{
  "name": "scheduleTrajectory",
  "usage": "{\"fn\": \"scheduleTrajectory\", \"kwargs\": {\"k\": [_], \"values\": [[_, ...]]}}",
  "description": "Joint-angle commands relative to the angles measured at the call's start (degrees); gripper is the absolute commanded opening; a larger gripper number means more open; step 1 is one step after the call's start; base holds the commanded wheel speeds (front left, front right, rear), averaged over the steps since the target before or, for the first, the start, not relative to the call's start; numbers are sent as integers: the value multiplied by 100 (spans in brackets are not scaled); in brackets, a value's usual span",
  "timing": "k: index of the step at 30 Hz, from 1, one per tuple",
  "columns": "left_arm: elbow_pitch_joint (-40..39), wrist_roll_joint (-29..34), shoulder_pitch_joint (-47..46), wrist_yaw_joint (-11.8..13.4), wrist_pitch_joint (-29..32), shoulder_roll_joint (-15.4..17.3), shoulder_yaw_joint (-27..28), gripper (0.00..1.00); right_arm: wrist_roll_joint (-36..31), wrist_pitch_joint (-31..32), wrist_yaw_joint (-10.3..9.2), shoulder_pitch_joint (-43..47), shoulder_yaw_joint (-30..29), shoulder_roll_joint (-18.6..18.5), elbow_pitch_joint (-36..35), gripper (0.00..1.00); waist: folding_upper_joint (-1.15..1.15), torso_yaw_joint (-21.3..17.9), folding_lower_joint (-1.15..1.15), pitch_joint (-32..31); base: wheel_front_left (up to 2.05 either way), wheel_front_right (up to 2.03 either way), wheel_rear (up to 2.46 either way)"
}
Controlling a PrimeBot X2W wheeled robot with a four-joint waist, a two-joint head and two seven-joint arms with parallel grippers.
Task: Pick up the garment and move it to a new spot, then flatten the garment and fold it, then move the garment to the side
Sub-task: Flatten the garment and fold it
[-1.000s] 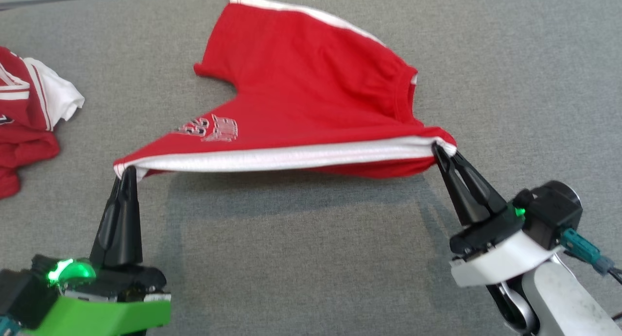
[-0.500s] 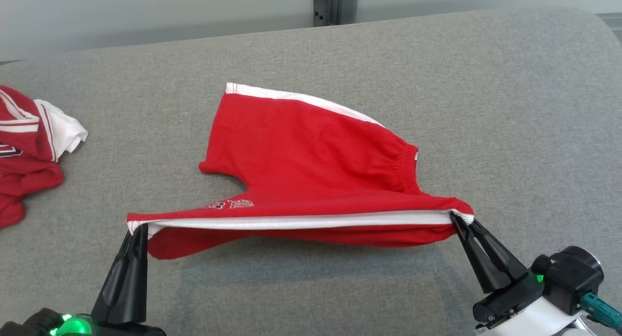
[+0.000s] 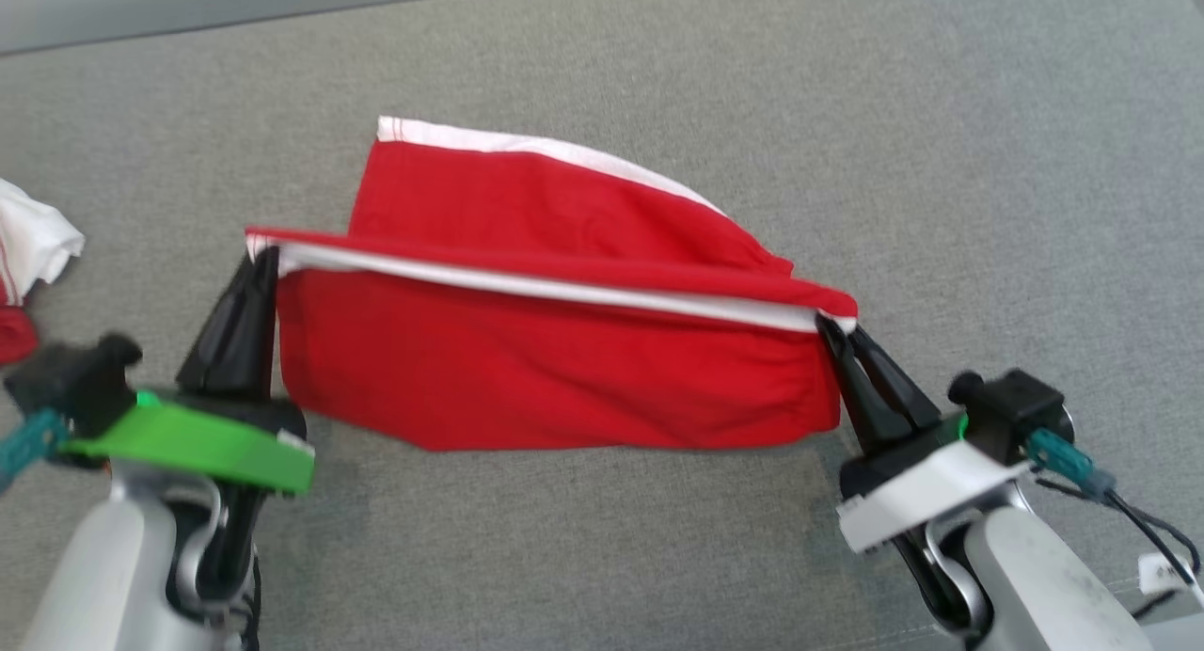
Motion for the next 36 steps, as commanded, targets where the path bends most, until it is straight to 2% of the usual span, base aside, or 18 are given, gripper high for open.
{"fn": "scheduleTrajectory", "kwargs": {"k": [1, 9, 16, 28, 29, 30, 31, 32, 33, 34, 36], "values": [[265, 104, -363, -27, 40, 53, -8, 0, -11, -38, -10, -242, 4, 50, 146, 0, 0, -174, 0, 435, 0, 0, 0], [1830, 282, -1943, -120, 120, 46, -322, 0, -38, -51, -10, -1164, 38, 421, 835, 0, 0, -367, 0, 1165, 0, 0, 0], [2802, 344, -2811, -125, 62, -57, -419, 0, -195, -51, -10, -1532, -17, 567, 1022, 0, 0, -390, 0, 1417, 0, 0, 0], [3641, 489, -3642, -164, 20, -204, -776, 0, -443, -48, -11, -1675, -244, 761, 1056, 0, 0, -418, 0, 1505, 0, 0, 0], [3678, 519, -3689, -167, -11, -205, -819, 0, -463, -48, -11, -1679, -274, 773, 1046, 13, 0, -420, 0, 1503, 0, 0, 0], [3704, 517, -3730, -170, -49, -217, -838, 4, -475, -48, -11, -1680, -293, 787, 1037, 36, 0, -421, 0, 1500, 0, 0, 0], [3719, 506, -3759, -173, -98, -234, -851, 27, -479, -48, -10, -1677, -316, 805, 1019, 52, 0, -419, 0, 1493, 0, 0, 0], [3733, 493, -3776, -177, -143, -248, -871, 41, -482, -48, -10, -1669, -353, 819, 1002, 80, 0, -415, 0, 1485, 0, 0, 0], [3743, 503, -3788, -179, -192, -250, -900, 89, -492, -48, -10, -1655, -389, 830, 978, 100, 0, -410, 0, 1471, 0, 0, 0], [3761, 509, -3786, -175, -222, -258, -936, 100, -508, -48, -10, -1625, -433, 843, 954, 100, 0, -401, 0, 1449, 0, 0, 0], [3765, 499, -3740, -178, -268, -279, -1011, 100, -543, -48, -9, -1534, -519, 864, 904, 100, 0, -378, 0, 1391, 0, 0, 0]]}}
